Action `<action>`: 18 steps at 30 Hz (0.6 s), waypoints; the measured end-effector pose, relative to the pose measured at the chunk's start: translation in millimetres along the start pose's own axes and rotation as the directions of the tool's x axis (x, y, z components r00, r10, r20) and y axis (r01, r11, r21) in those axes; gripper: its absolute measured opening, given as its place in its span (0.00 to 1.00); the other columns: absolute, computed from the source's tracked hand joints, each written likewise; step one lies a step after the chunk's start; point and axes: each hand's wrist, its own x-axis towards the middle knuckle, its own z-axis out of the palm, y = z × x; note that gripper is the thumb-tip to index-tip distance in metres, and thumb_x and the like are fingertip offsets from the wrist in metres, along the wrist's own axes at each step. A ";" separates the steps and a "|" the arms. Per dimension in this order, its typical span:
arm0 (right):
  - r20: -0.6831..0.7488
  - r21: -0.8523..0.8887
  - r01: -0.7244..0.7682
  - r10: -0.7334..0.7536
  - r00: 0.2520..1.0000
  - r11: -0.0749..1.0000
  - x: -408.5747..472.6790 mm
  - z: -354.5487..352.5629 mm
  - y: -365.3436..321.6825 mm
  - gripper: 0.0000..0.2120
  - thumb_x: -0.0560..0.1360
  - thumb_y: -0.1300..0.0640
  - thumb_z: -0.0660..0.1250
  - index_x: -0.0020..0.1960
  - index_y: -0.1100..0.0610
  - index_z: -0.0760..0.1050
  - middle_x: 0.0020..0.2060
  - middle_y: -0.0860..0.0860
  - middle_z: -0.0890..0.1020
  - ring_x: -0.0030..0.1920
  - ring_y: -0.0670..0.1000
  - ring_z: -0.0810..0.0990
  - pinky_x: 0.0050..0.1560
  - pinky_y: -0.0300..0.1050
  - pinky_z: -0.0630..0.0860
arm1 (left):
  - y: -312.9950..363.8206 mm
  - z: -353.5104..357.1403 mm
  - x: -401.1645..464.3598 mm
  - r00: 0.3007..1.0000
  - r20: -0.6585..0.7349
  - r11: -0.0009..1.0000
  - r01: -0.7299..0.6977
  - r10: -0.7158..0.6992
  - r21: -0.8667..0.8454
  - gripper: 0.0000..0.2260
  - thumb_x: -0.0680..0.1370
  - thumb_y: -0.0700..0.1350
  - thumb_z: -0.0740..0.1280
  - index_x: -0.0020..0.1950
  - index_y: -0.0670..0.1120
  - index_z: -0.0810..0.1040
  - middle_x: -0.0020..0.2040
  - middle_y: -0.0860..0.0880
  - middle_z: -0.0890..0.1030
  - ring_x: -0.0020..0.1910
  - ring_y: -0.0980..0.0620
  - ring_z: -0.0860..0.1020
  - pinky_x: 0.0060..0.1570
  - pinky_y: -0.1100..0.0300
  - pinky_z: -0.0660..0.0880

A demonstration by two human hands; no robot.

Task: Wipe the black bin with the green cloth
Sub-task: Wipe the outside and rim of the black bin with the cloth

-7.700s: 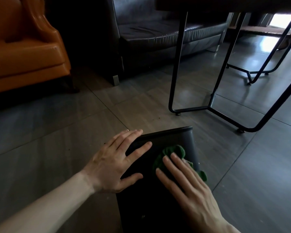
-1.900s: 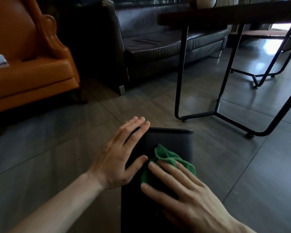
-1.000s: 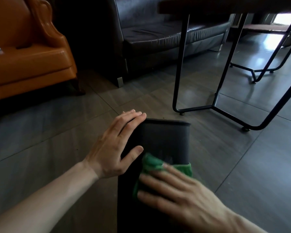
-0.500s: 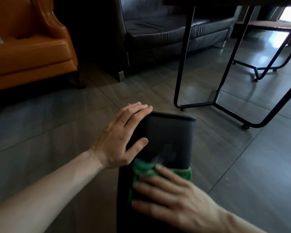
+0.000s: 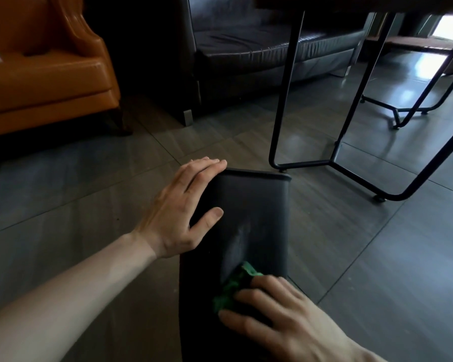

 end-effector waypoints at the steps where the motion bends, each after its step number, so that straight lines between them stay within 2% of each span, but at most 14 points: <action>1: -0.072 0.118 -0.094 0.103 0.992 0.989 1.2 -3.9 2.0 0.17 0.82 0.54 0.69 0.69 0.52 0.79 0.56 0.53 0.84 0.53 0.57 0.83 0.56 0.45 0.80 | -1.1 -0.2 -1.4 1.000 -0.001 1.000 0.006 -0.006 0.001 0.31 0.79 0.54 0.64 0.81 0.46 0.63 0.78 0.51 0.65 0.80 0.52 0.63 0.80 0.54 0.62; 2: -0.142 0.228 -0.227 0.263 0.954 0.947 4.8 -8.9 6.5 0.19 0.78 0.55 0.74 0.67 0.52 0.78 0.55 0.51 0.82 0.51 0.54 0.82 0.56 0.40 0.77 | -1.8 -0.2 -2.4 1.000 -0.001 1.000 0.011 -0.011 0.004 0.31 0.79 0.54 0.64 0.81 0.47 0.63 0.78 0.51 0.65 0.80 0.52 0.63 0.80 0.56 0.61; 3: -0.212 0.299 -0.377 0.446 0.870 0.877 11.5 -15.0 13.6 0.23 0.72 0.56 0.79 0.64 0.49 0.76 0.52 0.49 0.80 0.48 0.51 0.79 0.53 0.36 0.75 | -2.5 -0.4 -2.6 1.000 -0.002 1.000 0.017 -0.017 0.008 0.31 0.80 0.54 0.64 0.81 0.47 0.63 0.78 0.51 0.65 0.80 0.52 0.64 0.79 0.56 0.61; 4: -0.286 0.339 -0.500 0.594 0.752 0.797 19.6 -20.8 22.6 0.27 0.67 0.57 0.82 0.61 0.48 0.73 0.50 0.49 0.79 0.46 0.50 0.78 0.48 0.35 0.73 | -2.7 -0.5 -2.2 1.000 -0.001 1.000 0.024 -0.024 0.013 0.31 0.80 0.55 0.64 0.82 0.47 0.62 0.78 0.51 0.65 0.80 0.52 0.64 0.79 0.56 0.61; 5: -0.344 0.362 -0.578 0.681 0.646 0.731 29.3 -25.5 32.2 0.28 0.65 0.56 0.83 0.58 0.48 0.71 0.48 0.49 0.79 0.45 0.49 0.77 0.45 0.36 0.72 | -2.8 -0.8 -1.8 0.999 0.000 0.999 0.032 -0.032 0.018 0.32 0.80 0.55 0.64 0.82 0.48 0.62 0.78 0.52 0.65 0.80 0.52 0.64 0.79 0.57 0.61; 6: -0.391 0.365 -0.608 0.708 0.588 0.705 39.1 -28.9 41.2 0.27 0.65 0.55 0.82 0.57 0.49 0.70 0.48 0.50 0.79 0.45 0.50 0.77 0.43 0.40 0.73 | -2.4 -0.5 -0.6 0.999 0.001 0.999 0.037 -0.037 0.020 0.32 0.80 0.56 0.64 0.82 0.48 0.62 0.78 0.52 0.65 0.80 0.53 0.63 0.79 0.57 0.62; 7: -0.421 0.344 -0.612 0.700 0.577 0.712 48.3 -30.3 47.0 0.26 0.66 0.55 0.82 0.56 0.50 0.70 0.49 0.50 0.79 0.47 0.52 0.77 0.44 0.44 0.73 | -1.8 0.0 0.3 0.999 0.001 0.999 0.039 -0.039 0.020 0.32 0.80 0.56 0.64 0.82 0.49 0.61 0.78 0.53 0.65 0.80 0.53 0.63 0.79 0.57 0.62; 8: -0.441 0.291 -0.601 0.662 0.606 0.744 55.5 -28.1 50.3 0.25 0.66 0.57 0.82 0.56 0.52 0.72 0.50 0.51 0.80 0.49 0.53 0.77 0.47 0.49 0.74 | -0.9 0.7 1.1 0.999 0.001 0.999 0.035 -0.035 0.021 0.32 0.80 0.56 0.64 0.82 0.49 0.61 0.78 0.53 0.65 0.80 0.53 0.63 0.79 0.58 0.61; 10: -0.416 0.134 -0.537 0.540 0.732 0.833 59.7 -14.0 49.7 0.22 0.65 0.58 0.82 0.55 0.57 0.77 0.55 0.54 0.83 0.56 0.58 0.79 0.57 0.56 0.72 | 0.7 2.7 3.8 1.000 -0.001 0.999 0.017 -0.017 0.028 0.32 0.80 0.55 0.65 0.82 0.49 0.62 0.78 0.53 0.65 0.80 0.52 0.63 0.79 0.61 0.59; 12: -0.305 0.071 -0.460 0.458 0.835 0.885 54.4 2.8 39.6 0.22 0.71 0.51 0.80 0.60 0.59 0.80 0.66 0.57 0.82 0.69 0.61 0.77 0.72 0.64 0.69 | 0.3 3.2 5.6 1.000 0.001 0.999 0.016 -0.016 0.040 0.32 0.79 0.54 0.65 0.81 0.48 0.63 0.78 0.51 0.66 0.79 0.52 0.64 0.78 0.66 0.56; 13: -0.239 0.084 -0.424 0.431 0.870 0.902 48.3 8.7 34.2 0.26 0.74 0.46 0.77 0.66 0.60 0.79 0.73 0.58 0.77 0.76 0.62 0.71 0.77 0.65 0.65 | -1.1 3.0 5.5 1.000 0.000 0.999 0.021 -0.021 0.044 0.32 0.79 0.53 0.64 0.81 0.48 0.63 0.78 0.51 0.66 0.79 0.52 0.64 0.78 0.66 0.56; 15: -0.136 0.099 -0.309 0.320 0.938 0.946 31.5 13.0 28.5 0.32 0.78 0.42 0.72 0.75 0.59 0.73 0.80 0.58 0.67 0.83 0.62 0.59 0.81 0.66 0.58 | -5.1 2.0 2.7 0.999 -0.010 0.998 0.037 -0.037 0.046 0.31 0.79 0.53 0.64 0.81 0.48 0.63 0.77 0.50 0.67 0.79 0.51 0.65 0.78 0.66 0.56; 16: -0.098 0.078 -0.224 0.231 0.968 0.971 22.5 13.6 27.0 0.32 0.78 0.42 0.71 0.77 0.57 0.72 0.81 0.58 0.65 0.83 0.63 0.58 0.81 0.65 0.59 | -7.1 1.3 1.1 0.999 -0.016 0.998 0.043 -0.042 0.043 0.31 0.79 0.54 0.64 0.81 0.48 0.63 0.77 0.50 0.67 0.79 0.51 0.65 0.78 0.67 0.56; 18: -0.021 -0.025 -0.047 0.047 0.999 0.999 3.8 17.3 19.4 0.30 0.79 0.43 0.69 0.78 0.52 0.71 0.81 0.56 0.67 0.82 0.63 0.63 0.78 0.62 0.66 | -9.7 1.1 -1.0 0.999 -0.022 0.999 0.046 -0.045 0.024 0.31 0.79 0.54 0.64 0.81 0.48 0.63 0.77 0.50 0.67 0.78 0.52 0.65 0.77 0.67 0.56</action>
